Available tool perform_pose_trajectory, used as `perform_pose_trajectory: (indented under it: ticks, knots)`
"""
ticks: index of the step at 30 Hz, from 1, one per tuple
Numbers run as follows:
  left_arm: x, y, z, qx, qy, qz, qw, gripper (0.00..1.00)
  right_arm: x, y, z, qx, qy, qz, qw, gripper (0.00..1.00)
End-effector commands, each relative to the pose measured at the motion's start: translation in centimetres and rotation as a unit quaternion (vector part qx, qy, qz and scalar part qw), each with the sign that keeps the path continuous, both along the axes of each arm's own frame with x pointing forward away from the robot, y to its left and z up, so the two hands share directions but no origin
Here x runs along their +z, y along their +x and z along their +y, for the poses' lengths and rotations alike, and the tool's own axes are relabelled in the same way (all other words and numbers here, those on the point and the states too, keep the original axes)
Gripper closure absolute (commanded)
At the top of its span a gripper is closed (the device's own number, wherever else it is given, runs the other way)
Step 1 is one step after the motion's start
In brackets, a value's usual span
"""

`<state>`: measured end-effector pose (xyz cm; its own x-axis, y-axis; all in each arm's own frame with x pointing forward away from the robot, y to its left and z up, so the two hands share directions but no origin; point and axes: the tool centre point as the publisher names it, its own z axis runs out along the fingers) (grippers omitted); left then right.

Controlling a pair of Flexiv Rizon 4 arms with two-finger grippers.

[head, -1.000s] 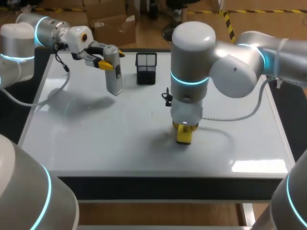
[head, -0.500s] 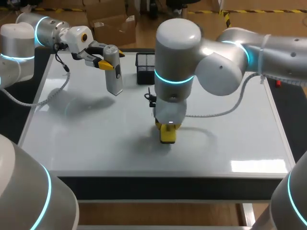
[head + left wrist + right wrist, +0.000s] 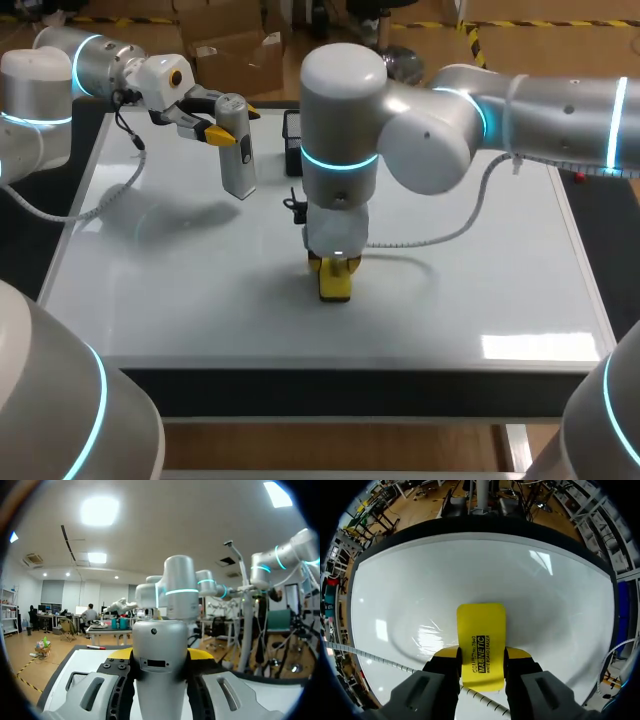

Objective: Pick up the inspection probe, press it on each red-marked spot on the whiteboard one by one, put down the probe, pick up the eraser, and wipe off all the red marks.

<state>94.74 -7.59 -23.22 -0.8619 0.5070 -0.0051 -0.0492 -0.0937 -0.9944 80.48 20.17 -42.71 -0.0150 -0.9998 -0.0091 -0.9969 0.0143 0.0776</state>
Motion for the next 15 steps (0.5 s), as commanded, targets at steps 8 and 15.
perform_pose_trajectory:
  ticks: [8, 15]
  knots:
    - [0.1, 0.1, 0.0, -0.001, 0.001, 0.0, 1.0, 1.0, -1.0, 0.0, -2.6, -0.023, 0.002, 0.01, 1.0, 1.0]
    - [0.1, 0.1, 0.0, -0.001, 0.001, 0.0, 1.0, 1.0, -1.3, -0.3, -4.8, -0.052, -0.001, 0.015, 0.999, 1.0]
